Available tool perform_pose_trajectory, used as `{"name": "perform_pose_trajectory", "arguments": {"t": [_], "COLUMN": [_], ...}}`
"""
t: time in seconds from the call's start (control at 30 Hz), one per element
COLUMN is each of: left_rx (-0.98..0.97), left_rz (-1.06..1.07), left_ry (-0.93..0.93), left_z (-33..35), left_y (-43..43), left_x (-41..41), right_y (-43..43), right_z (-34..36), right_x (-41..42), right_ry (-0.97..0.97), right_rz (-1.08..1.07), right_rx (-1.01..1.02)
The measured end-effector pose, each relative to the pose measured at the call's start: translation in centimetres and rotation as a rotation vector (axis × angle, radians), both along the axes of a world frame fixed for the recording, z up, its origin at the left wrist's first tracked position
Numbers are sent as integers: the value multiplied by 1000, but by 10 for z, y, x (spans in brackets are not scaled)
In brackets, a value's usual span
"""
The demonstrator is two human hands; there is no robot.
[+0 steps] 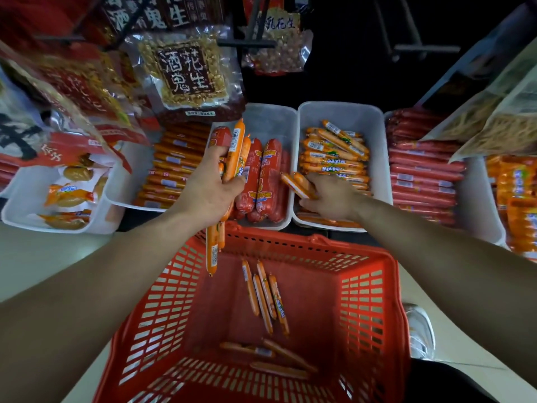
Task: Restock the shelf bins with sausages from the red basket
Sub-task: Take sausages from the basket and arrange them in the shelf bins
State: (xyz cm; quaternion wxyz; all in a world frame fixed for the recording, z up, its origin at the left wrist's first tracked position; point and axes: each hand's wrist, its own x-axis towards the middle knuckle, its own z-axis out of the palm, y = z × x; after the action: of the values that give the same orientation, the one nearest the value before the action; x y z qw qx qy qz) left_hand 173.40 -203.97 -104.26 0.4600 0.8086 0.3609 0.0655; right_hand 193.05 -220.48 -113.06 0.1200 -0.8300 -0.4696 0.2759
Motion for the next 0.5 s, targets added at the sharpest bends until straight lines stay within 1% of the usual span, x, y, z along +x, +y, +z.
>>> {"name": "perform_pose_trajectory", "arguments": {"t": [0.07,0.1,0.2,0.27,0.3,0.33,0.4,0.43,0.5], "left_rx": [-7,-6,-10,-32,-34,-32,-27,-28,-35], "left_rz": [6,8,14,21,19,13,2,2,9], "left_ry": [1,1,-10,-14,-12,-10,-8,-10,-11], "left_z": [-1,-1,-1,-1,0,0,-1,-2,-3], "left_y": [1,1,2,1,1,0,1,2,2], "left_x": [1,1,2,1,0,-1,-3,-3,-2], "right_y": [1,2,7,11,12,9,-1,-8,-22], "right_z": [-1,0,26,51,60,67,65,55,36], "right_x": [-4,-4,4,17,24,30,33,32,24], "right_ry": [9,40,144,90,53,32,28,31,57], "right_rz": [35,16,-182,-229,-205,-156,-46,-1,51], "right_rx": [-11,14,242,371,367,304,77,-40,-190]}}
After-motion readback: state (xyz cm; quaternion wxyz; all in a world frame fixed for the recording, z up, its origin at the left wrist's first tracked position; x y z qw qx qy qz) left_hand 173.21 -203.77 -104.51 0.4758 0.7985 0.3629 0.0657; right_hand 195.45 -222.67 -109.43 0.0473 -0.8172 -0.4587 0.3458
